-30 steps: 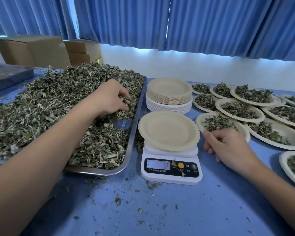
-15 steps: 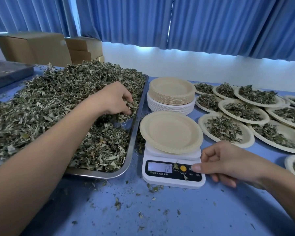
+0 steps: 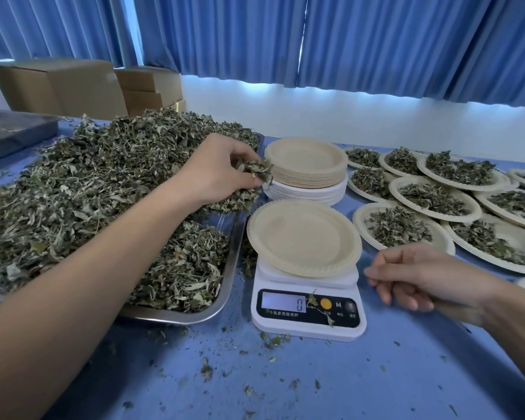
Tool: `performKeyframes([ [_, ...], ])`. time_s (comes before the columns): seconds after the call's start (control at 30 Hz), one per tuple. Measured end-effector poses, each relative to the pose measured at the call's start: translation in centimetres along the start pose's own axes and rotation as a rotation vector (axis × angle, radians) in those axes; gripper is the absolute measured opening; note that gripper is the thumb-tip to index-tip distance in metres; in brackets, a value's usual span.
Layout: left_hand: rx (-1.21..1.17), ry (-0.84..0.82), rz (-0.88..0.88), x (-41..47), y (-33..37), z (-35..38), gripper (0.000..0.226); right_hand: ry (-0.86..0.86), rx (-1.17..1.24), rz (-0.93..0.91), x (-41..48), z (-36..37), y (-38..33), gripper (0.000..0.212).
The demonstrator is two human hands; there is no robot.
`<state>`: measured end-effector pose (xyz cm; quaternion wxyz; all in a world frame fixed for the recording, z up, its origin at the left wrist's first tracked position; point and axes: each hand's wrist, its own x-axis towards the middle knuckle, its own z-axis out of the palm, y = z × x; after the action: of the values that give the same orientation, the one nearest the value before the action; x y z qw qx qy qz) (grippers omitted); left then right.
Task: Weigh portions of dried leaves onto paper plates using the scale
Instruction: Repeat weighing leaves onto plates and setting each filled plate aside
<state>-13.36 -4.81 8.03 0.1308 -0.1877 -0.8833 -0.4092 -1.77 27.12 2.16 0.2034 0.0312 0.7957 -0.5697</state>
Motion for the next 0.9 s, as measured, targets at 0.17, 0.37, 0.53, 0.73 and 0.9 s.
performKeyframes([
  [0.17, -0.175, -0.125, 0.024, -1.1, 1.9, 1.8, 0.032, 0.092, 0.01, -0.007, 0.6, -0.9, 0.9, 0.019],
  [0.37, -0.308, -0.492, -0.029, -1.6, 3.1, 1.6, 0.045, 0.176, 0.014, -0.035, 1.0, -0.8, 1.3, 0.022],
  [0.53, -0.344, -0.402, -0.097, -0.5, 2.0, -1.6, 0.031, 0.201, -0.016, -0.027, 1.0, -0.7, 1.4, 0.023],
  [0.73, 0.553, -0.704, -0.206, -0.4, -0.9, -2.5, 0.078, 0.215, -0.035, -0.033, 1.1, -0.6, 1.5, 0.026],
  [0.9, 0.634, -0.86, -0.145, -1.0, -0.6, -2.0, 0.032, 0.222, -0.051, -0.03, 1.1, -0.6, 1.4, 0.028],
])
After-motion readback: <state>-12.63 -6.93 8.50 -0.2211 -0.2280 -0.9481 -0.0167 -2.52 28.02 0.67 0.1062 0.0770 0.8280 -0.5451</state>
